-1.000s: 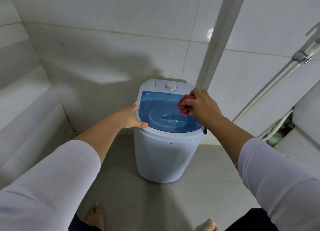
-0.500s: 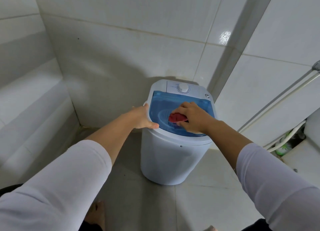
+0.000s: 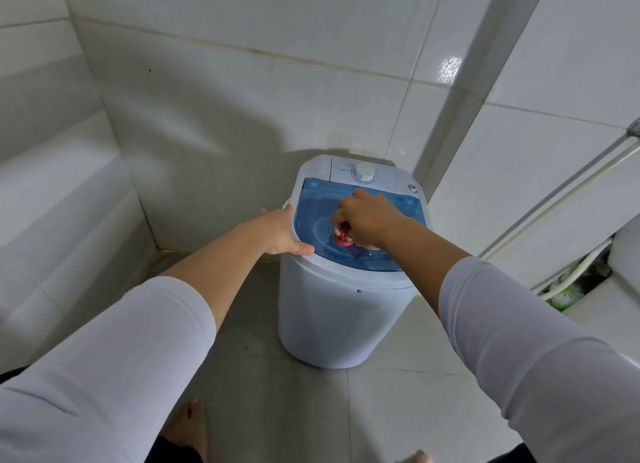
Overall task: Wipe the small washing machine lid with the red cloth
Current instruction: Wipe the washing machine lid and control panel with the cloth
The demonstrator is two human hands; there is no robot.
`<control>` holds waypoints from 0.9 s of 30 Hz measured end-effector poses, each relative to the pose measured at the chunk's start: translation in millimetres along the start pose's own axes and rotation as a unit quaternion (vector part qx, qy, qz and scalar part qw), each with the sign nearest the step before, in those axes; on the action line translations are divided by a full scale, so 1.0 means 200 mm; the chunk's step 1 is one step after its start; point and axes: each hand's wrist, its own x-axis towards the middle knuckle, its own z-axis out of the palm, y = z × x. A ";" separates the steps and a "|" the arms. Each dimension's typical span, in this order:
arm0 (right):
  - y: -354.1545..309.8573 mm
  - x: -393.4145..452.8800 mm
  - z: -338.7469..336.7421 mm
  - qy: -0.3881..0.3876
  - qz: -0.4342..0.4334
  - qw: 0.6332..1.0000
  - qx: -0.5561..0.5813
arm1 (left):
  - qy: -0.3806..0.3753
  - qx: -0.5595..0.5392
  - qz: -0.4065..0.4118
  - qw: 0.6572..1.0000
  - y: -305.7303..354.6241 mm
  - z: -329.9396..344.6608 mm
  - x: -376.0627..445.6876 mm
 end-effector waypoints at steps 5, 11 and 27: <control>0.04 0.00 0.01 -0.030 -0.007 0.999 0.015 | -0.002 0.017 -0.008 1.000 -0.02 0.01 0.03; 0.07 0.00 0.01 -0.079 0.016 0.997 0.001 | -0.002 0.041 -0.022 0.999 -0.04 0.02 0.06; 0.11 -0.02 0.02 -0.064 -0.010 0.998 -0.009 | -0.002 0.052 -0.018 0.998 -0.06 0.03 0.10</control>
